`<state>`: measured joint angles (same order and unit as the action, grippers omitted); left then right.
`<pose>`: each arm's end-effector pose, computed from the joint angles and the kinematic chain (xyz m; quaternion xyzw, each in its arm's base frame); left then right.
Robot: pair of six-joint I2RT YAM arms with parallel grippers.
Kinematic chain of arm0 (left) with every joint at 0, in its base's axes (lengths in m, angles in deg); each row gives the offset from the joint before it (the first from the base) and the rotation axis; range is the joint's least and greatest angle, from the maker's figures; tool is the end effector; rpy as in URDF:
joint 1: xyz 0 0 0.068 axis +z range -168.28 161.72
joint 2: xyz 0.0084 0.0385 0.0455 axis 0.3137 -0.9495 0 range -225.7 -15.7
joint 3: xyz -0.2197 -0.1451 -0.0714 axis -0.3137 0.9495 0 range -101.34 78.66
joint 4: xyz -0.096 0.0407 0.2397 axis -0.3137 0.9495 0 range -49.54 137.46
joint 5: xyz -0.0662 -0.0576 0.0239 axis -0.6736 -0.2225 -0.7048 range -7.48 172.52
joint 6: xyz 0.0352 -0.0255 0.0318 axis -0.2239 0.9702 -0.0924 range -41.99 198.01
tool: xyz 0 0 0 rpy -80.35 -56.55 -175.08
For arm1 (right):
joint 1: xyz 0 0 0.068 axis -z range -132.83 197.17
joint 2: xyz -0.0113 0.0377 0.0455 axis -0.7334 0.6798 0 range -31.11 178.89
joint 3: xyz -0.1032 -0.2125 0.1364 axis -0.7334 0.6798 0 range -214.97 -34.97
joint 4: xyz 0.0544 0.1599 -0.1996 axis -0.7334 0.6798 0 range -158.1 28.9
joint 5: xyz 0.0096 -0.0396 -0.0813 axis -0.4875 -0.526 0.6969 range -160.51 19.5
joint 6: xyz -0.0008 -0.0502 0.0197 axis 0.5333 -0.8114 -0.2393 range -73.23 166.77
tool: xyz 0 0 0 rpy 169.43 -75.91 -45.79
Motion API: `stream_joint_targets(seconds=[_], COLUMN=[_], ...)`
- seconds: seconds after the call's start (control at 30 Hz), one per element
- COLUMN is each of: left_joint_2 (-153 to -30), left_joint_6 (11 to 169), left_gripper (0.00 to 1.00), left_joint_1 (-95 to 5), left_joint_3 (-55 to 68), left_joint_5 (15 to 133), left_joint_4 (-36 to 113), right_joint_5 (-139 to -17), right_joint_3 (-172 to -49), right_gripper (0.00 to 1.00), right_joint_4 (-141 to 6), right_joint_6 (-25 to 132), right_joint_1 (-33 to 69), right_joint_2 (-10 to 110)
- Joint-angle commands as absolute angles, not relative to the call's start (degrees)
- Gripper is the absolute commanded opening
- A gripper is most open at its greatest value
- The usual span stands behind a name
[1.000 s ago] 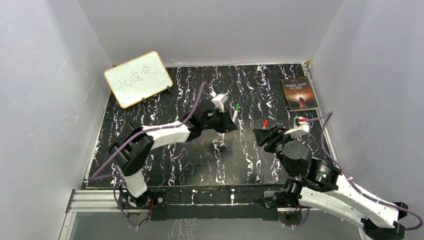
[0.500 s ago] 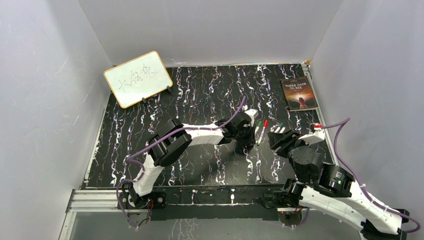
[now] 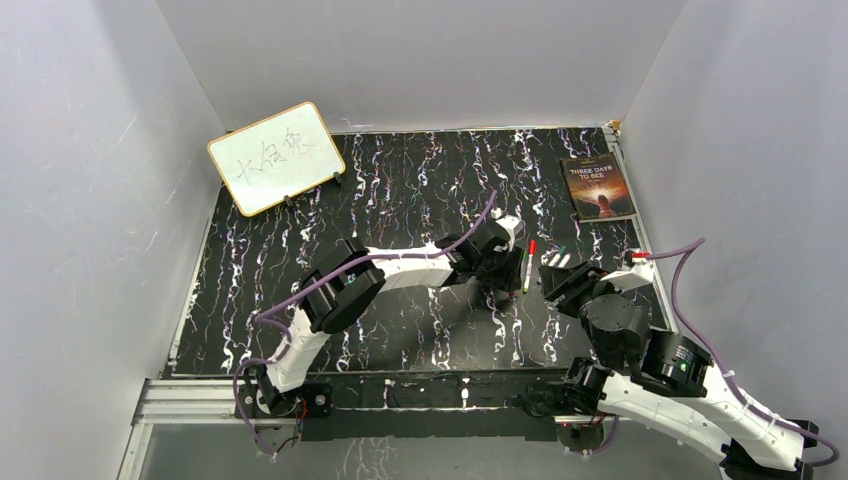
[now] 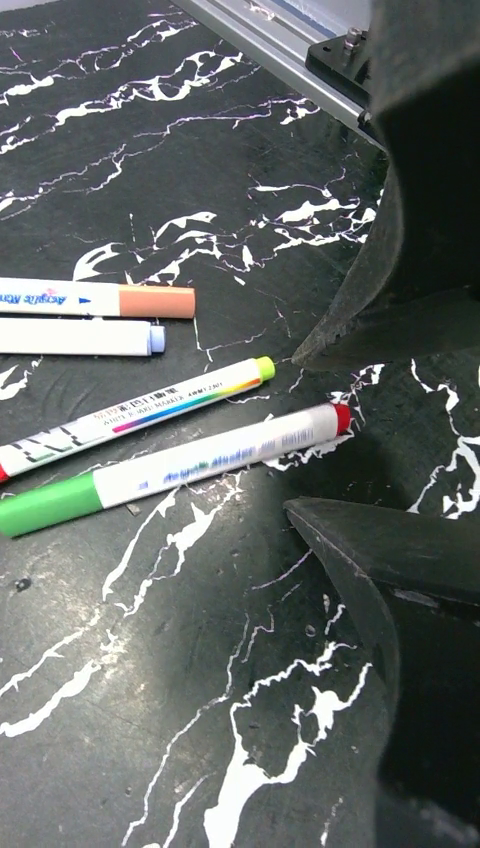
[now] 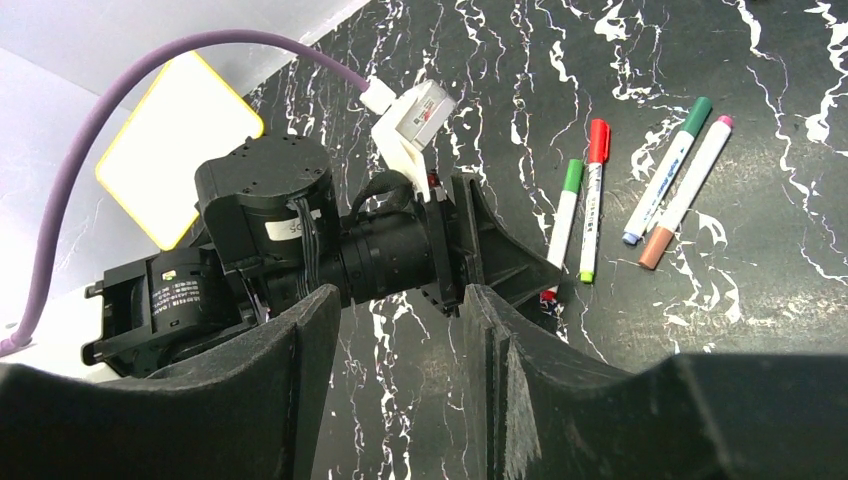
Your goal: Insert the pens into the pen caps
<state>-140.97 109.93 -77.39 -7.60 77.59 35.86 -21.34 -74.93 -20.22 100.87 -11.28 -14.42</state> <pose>0.2494 -0.4229 0.1596 0.2273 0.8544 -0.3589 0.2993 0.0527 0.0344 0.3008 0.1955 0.7733 0.2141 0.5639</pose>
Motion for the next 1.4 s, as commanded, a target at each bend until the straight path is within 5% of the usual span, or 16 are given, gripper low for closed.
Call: stream_joint_targets(seconds=[0.0, 0.1, 0.17, 0.37, 0.53, 0.8, 1.03, 1.1, 1.17, 1.37], left_joint_2=[-135.4, -131.6, -127.9, -111.4, -101.0, -85.0, -66.3, -62.7, -60.0, -55.7], left_joint_6=[109.1, 108.5, 107.2, 102.8, 101.0, 106.1, 115.2, 117.8, 119.7, 122.5], left_gripper=[0.49, 0.5, 0.53, 0.85, 0.96, 0.98, 0.98, 0.98, 0.98, 0.98], left_joint_1=[-77.7, -77.7, -77.7, -77.6, -77.4, -76.9, -76.9, -77.0, -76.9, -76.9], left_joint_3=[-6.8, -4.7, -2.5, 10.5, 15.3, 25.9, 34.1, 34.3, 34.3, 33.8], left_joint_5=[79.9, 82.3, 83.5, 88.9, 97.6, 105.2, 115.3, 119.6, 122.6, 126.3], left_joint_4=[40.3, 40.5, 40.0, 30.3, 33.9, 38.1, 44.2, 49.9, 55.1, 65.6], right_joint_5=[-20.6, -21.0, -21.9, -24.6, -25.0, -30.5, -34.0, -36.4, -39.9, -46.4], right_joint_3=[-75.3, -75.2, -75.1, -75.8, -76.4, -77.4, -81.4, -81.1, -79.8, -78.7], right_gripper=[0.47, 0.44, 0.26, 0.0, 0.01, 0.35, 0.43, 0.29, 0.0, 0.02], right_joint_4=[-22.5, -23.3, -24.1, -27.6, -31.3, -35.6, -35.6, -36.0, -37.6, -41.1], right_joint_6=[100.8, 99.5, 98.7, 97.0, 95.9, 96.5, 97.5, 97.7, 98.0, 96.7], right_joint_1=[-11.4, -11.4, -11.4, -11.3, -11.4, -11.4, -11.4, -11.3, -11.4, -11.3], right_joint_2=[-13.8, -12.1, -10.7, -6.7, -5.2, 2.2, 7.6, 8.4, 9.9, 17.5])
